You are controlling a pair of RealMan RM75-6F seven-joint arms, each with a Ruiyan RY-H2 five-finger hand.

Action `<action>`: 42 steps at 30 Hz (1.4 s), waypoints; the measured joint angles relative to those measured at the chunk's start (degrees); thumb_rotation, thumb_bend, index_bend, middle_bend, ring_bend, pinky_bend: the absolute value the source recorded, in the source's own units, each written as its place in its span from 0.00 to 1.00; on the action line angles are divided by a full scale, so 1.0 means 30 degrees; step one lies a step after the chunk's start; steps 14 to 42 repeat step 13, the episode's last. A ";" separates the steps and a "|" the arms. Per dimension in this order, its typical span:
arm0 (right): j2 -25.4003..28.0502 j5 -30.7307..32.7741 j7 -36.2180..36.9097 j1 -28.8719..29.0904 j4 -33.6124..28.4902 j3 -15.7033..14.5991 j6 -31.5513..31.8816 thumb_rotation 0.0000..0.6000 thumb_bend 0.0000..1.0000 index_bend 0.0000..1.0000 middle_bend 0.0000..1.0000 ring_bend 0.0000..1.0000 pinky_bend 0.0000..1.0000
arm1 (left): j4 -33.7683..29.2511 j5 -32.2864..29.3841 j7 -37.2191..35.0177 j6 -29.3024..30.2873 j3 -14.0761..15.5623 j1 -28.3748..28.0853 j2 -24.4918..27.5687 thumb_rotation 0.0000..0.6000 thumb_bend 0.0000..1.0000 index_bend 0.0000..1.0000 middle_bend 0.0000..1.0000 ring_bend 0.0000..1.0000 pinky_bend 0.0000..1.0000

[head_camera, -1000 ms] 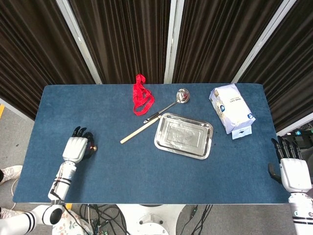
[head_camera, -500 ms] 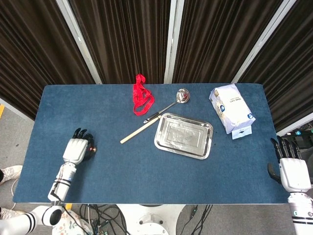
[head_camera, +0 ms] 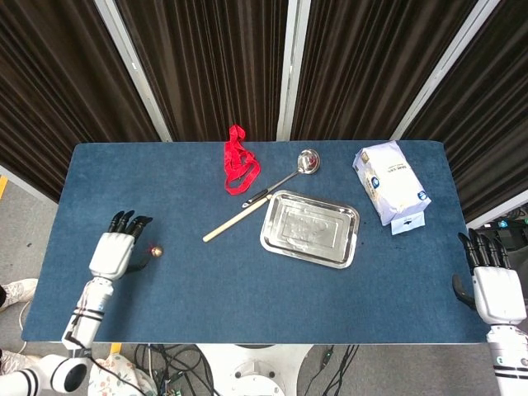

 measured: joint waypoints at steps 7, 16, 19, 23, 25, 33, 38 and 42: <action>-0.0211 -0.0149 -0.0110 0.0000 -0.0059 -0.0040 0.0087 1.00 0.38 0.00 0.00 0.00 0.00 | 0.0847 0.1997 -0.3697 0.2240 0.1262 0.1991 0.2026 1.00 0.22 0.13 0.14 0.02 0.05; -0.0463 -0.0068 -0.0283 0.0084 -0.0004 -0.0050 -0.0087 1.00 0.38 0.00 0.00 0.00 0.00 | 0.0661 0.1451 -0.3778 0.3300 0.1724 0.3558 0.3383 1.00 0.21 0.13 0.14 0.02 0.05; -0.0463 -0.0068 -0.0283 0.0084 -0.0004 -0.0050 -0.0087 1.00 0.38 0.00 0.00 0.00 0.00 | 0.0661 0.1451 -0.3778 0.3300 0.1724 0.3558 0.3383 1.00 0.21 0.13 0.14 0.02 0.05; -0.0463 -0.0068 -0.0283 0.0084 -0.0004 -0.0050 -0.0087 1.00 0.38 0.00 0.00 0.00 0.00 | 0.0661 0.1451 -0.3778 0.3300 0.1724 0.3558 0.3383 1.00 0.21 0.13 0.14 0.02 0.05; -0.0463 -0.0068 -0.0283 0.0084 -0.0004 -0.0050 -0.0087 1.00 0.38 0.00 0.00 0.00 0.00 | 0.0661 0.1451 -0.3778 0.3300 0.1724 0.3558 0.3383 1.00 0.21 0.13 0.14 0.02 0.05; -0.0463 -0.0068 -0.0283 0.0084 -0.0004 -0.0050 -0.0087 1.00 0.38 0.00 0.00 0.00 0.00 | 0.0661 0.1451 -0.3778 0.3300 0.1724 0.3558 0.3383 1.00 0.21 0.13 0.14 0.02 0.05; -0.0463 -0.0068 -0.0283 0.0084 -0.0004 -0.0050 -0.0087 1.00 0.38 0.00 0.00 0.00 0.00 | 0.0661 0.1451 -0.3778 0.3300 0.1724 0.3558 0.3383 1.00 0.21 0.13 0.14 0.02 0.05; -0.0463 -0.0068 -0.0283 0.0084 -0.0004 -0.0050 -0.0087 1.00 0.38 0.00 0.00 0.00 0.00 | 0.0661 0.1451 -0.3778 0.3300 0.1724 0.3558 0.3383 1.00 0.21 0.13 0.14 0.02 0.05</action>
